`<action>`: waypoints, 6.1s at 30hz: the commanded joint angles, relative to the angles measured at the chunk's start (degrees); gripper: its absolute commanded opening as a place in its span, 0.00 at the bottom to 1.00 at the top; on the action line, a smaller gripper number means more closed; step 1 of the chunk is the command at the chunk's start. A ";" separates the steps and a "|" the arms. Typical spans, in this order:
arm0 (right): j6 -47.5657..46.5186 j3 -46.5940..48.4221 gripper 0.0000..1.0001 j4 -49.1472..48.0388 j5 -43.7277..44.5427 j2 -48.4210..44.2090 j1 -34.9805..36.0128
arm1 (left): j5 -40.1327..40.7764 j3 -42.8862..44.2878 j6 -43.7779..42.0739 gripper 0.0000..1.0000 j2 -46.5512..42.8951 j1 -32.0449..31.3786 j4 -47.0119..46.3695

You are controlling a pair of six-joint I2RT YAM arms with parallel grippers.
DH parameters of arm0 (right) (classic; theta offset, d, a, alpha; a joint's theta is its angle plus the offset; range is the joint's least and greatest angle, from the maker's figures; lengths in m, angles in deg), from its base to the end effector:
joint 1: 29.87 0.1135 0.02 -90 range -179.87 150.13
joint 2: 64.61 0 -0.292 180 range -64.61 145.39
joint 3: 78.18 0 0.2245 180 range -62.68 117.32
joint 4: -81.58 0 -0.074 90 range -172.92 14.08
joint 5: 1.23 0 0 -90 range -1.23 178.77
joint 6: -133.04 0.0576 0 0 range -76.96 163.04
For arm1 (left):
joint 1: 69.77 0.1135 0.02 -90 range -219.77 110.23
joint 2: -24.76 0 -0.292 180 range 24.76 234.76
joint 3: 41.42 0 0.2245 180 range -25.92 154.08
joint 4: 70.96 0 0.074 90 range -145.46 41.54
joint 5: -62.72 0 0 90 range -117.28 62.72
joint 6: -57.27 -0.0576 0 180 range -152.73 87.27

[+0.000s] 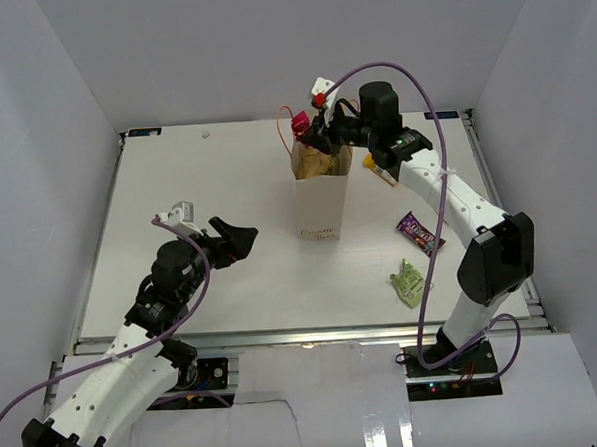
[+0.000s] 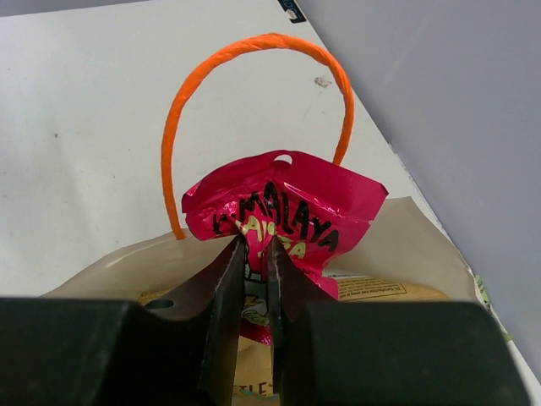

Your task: Place the snacks into the paper bag

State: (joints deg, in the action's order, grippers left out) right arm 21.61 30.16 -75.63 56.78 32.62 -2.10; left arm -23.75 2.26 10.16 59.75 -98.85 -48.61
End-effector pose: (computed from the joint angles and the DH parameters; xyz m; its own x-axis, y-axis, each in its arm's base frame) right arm 0.3374 0.2121 0.4216 0.1454 -0.2737 -0.9508 -0.8606 0.4391 -0.2580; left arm 0.1157 -0.0603 0.2838 -0.4458 -0.5294 -0.7218 0.1766 0.7385 -0.6507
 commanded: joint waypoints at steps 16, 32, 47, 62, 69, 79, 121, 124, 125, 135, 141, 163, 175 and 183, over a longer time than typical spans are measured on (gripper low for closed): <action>4.73 3.49 0.53 -3.86 4.30 0.42 0.00 | 0.60 0.38 -1.23 0.98 -1.41 0.16 1.06; -1.16 5.96 0.62 5.45 -3.52 -11.71 -0.43 | 0.87 0.56 -1.15 0.98 -2.02 0.16 1.94; 6.07 -16.27 0.62 16.95 -6.87 -21.73 -25.21 | 1.83 -2.08 6.24 0.98 -1.41 0.16 3.96; -2.65 -34.12 0.64 34.82 16.49 -13.91 -27.07 | -5.90 -1.55 4.92 0.98 5.01 0.16 0.00; -8.18 -39.58 0.66 24.98 23.19 -11.99 -26.71 | -11.17 -4.28 8.78 0.98 6.94 0.16 -3.25; -18.29 -40.62 0.68 15.39 27.16 -6.44 -26.71 | -16.27 -4.36 10.81 0.98 11.86 0.16 -5.36; -10.56 -45.73 0.08 19.87 -2.11 -32.19 -9.49 | -22.25 21.74 18.72 0.96 49.83 -17.15 -24.08; -10.47 -45.38 0.08 19.61 -1.94 -32.63 -8.17 | -22.51 22.09 18.98 0.89 50.88 -17.41 -24.08; -10.13 -45.29 0.08 19.43 -1.76 -32.72 -7.65 | -22.43 22.26 19.07 0.87 51.15 -17.50 -24.08; -8.81 -41.69 0.08 19.43 -2.11 -32.46 -4.22 | -22.51 22.97 18.98 0.58 52.29 -18.29 -23.99; -8.54 -41.07 0.12 19.34 -2.37 -31.84 -3.25 | -22.16 21.83 17.93 0.19 50.63 -18.29 -23.90; -24.45 -32.72 0.75 35.43 -7.65 -36.85 -16.34 | -10.48 43.68 -18.80 0.00 31.55 -18.20 12.21; -24.01 -36.41 0.75 35.07 -8.97 -36.85 -22.58 | -12.66 71.73 -27.07 0.00 52.00 -6.61 16.26; -23.48 -37.64 0.75 34.99 -10.55 -36.24 -24.08 | -22.77 85.27 -27.25 0.00 67.57 -3.44 16.52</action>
State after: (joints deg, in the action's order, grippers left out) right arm -1.74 -7.20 -40.61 48.45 -3.94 -25.75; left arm -40.93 83.05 -16.17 125.71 -102.24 -33.49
